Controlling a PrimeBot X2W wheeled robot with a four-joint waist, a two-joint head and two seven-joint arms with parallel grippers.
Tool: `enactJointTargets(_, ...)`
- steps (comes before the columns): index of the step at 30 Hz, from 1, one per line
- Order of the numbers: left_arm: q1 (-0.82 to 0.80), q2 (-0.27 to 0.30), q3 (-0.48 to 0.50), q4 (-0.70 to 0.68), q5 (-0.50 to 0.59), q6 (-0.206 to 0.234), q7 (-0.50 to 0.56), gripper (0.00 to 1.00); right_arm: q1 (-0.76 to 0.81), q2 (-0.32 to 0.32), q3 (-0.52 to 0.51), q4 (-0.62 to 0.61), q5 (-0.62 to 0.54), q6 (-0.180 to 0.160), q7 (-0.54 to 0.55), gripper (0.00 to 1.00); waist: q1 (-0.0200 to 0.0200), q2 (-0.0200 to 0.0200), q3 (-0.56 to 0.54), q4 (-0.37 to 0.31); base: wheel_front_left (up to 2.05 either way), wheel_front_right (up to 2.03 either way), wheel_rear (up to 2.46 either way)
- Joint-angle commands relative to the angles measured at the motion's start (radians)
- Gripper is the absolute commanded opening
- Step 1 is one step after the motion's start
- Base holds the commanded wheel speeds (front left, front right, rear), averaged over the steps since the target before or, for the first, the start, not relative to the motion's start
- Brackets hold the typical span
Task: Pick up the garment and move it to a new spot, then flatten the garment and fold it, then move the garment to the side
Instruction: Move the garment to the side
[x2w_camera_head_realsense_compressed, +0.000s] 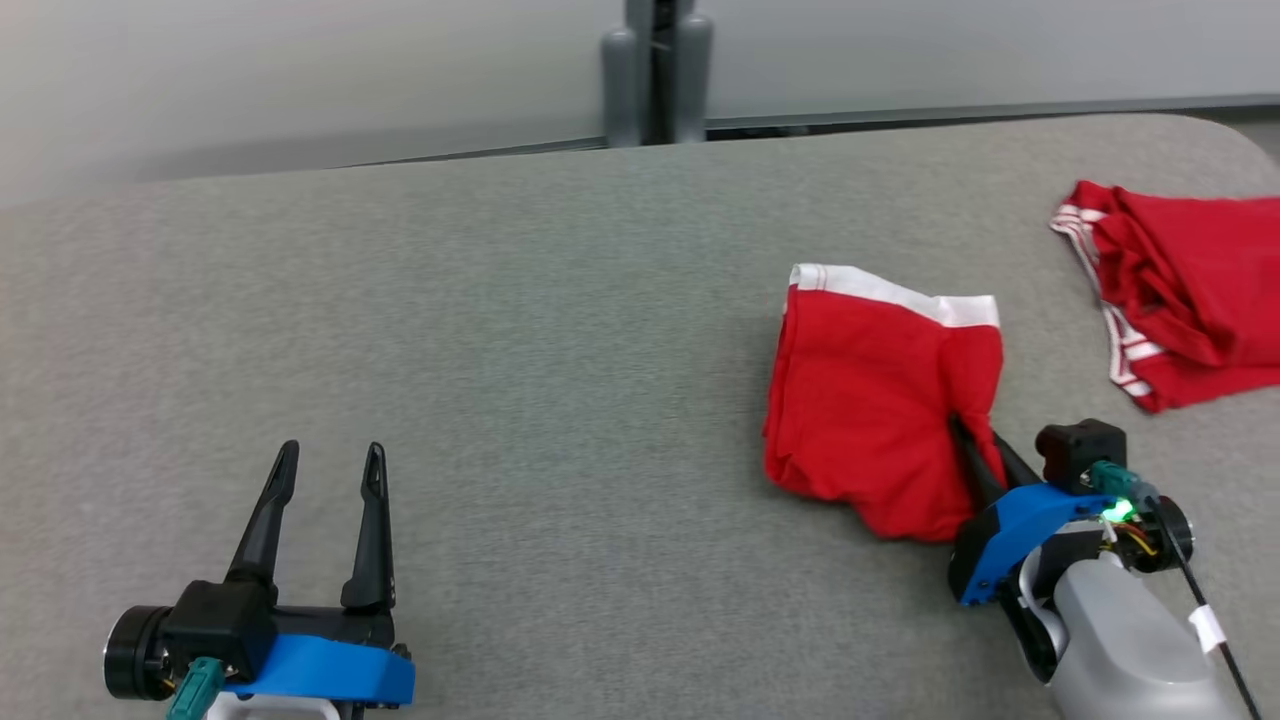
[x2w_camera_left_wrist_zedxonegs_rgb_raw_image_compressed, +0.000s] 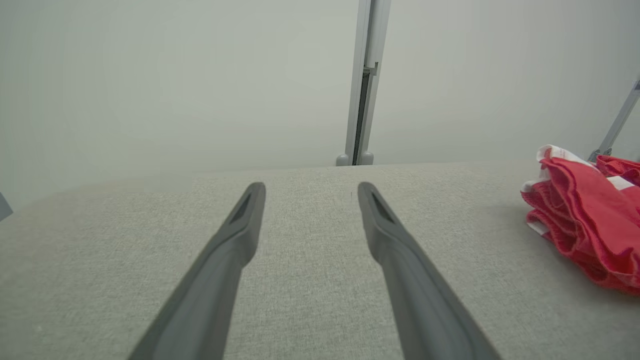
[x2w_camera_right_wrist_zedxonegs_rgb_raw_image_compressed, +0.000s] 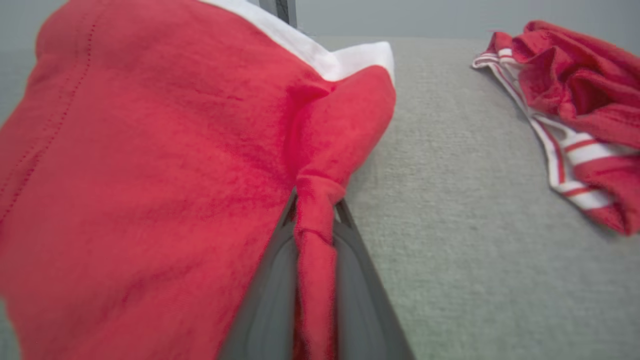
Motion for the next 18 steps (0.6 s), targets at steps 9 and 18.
enactJointTargets(9, -0.044, 0.005, 0.015, -0.005, 0.033, -0.016, -0.003, 1.0, 0.021, -0.047, -0.005, -0.062, 0.022, -0.001, -0.005, 0.0, -0.0001, -0.0001, 0.044, -0.148, 0.0, 0.0, 0.0)
enactJointTargets(18, -0.07, 0.004, 0.01, -0.009, 0.048, -0.029, -0.003, 1.0, -0.052, -0.095, 0.036, -0.127, 0.0, -0.001, -0.005, 0.0, -0.0001, -0.0001, 0.077, -0.164, 0.0, 0.0, 0.0)
